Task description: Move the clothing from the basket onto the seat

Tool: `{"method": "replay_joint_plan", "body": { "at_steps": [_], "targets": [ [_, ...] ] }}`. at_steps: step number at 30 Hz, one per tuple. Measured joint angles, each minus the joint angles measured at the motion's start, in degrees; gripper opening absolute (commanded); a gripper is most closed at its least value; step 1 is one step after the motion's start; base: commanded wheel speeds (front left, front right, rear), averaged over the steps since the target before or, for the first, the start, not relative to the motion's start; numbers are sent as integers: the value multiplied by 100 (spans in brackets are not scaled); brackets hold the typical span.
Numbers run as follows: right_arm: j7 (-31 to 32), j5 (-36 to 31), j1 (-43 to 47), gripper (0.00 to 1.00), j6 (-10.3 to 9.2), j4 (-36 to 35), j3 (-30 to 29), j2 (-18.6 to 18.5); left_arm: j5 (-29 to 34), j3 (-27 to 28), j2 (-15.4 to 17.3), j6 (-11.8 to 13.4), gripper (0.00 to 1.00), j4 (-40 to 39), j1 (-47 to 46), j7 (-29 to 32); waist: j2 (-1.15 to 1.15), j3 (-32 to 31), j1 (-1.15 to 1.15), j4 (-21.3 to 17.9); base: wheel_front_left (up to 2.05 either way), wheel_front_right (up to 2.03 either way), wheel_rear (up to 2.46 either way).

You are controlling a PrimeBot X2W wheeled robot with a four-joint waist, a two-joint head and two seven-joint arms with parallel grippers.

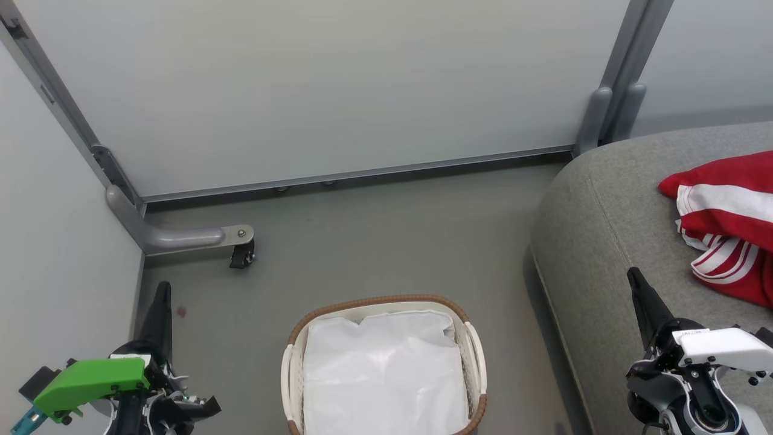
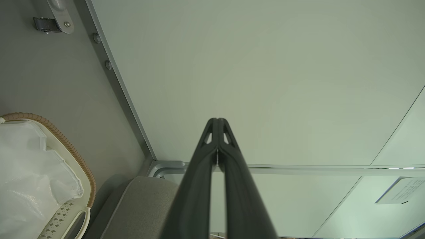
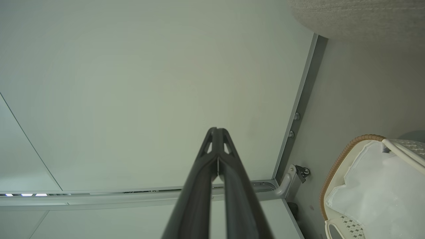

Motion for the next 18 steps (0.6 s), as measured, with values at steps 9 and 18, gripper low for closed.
{"method": "replay_joint_plan", "body": {
  "at_steps": [9,18],
  "targets": [
    [0,0,0,0,0,0,1,0,0,0,0,0,0,0,0,0,0,0,0,0,0,0,0],
    [0,0,0,0,0,0,1,0,0,0,0,0,0,-1,0,0,0,0,0,0,0,0,0]
  ]
}}
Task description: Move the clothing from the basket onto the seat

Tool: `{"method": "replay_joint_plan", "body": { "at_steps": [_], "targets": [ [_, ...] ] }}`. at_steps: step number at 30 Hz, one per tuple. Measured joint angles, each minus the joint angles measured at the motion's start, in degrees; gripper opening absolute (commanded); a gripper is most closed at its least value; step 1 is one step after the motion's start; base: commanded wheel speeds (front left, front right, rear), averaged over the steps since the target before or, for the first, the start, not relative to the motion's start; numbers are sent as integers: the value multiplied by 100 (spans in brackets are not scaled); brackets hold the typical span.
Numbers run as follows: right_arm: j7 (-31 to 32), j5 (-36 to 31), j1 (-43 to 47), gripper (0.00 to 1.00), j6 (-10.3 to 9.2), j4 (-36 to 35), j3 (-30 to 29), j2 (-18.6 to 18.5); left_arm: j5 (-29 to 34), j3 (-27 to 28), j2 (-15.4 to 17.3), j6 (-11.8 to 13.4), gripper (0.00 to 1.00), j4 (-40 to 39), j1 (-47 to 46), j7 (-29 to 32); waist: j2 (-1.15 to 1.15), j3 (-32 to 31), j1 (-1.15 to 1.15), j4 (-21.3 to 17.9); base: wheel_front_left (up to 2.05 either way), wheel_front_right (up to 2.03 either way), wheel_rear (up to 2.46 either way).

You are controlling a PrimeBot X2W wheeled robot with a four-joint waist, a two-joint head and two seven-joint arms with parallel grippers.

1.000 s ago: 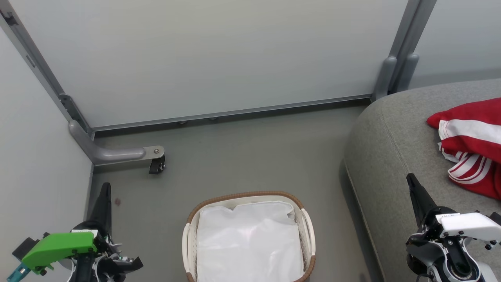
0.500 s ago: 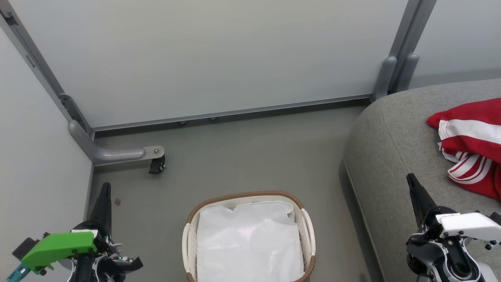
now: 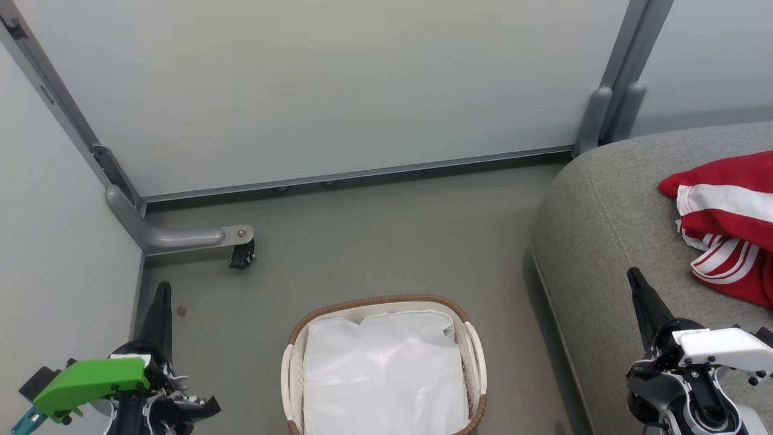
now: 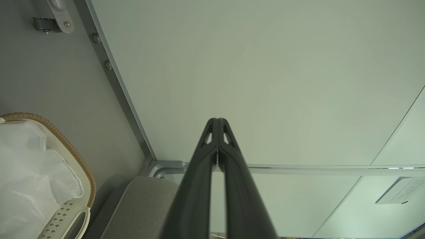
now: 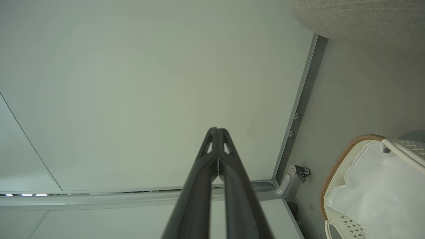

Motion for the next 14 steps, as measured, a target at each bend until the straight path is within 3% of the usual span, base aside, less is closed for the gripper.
{"method": "replay_joint_plan", "body": {
  "at_steps": [14],
  "targets": [
    [0,0,1,0,0,0,0,0,0,0,0,0,0,0,0,0,0,0,0,0,0,0,0]
  ]
}}
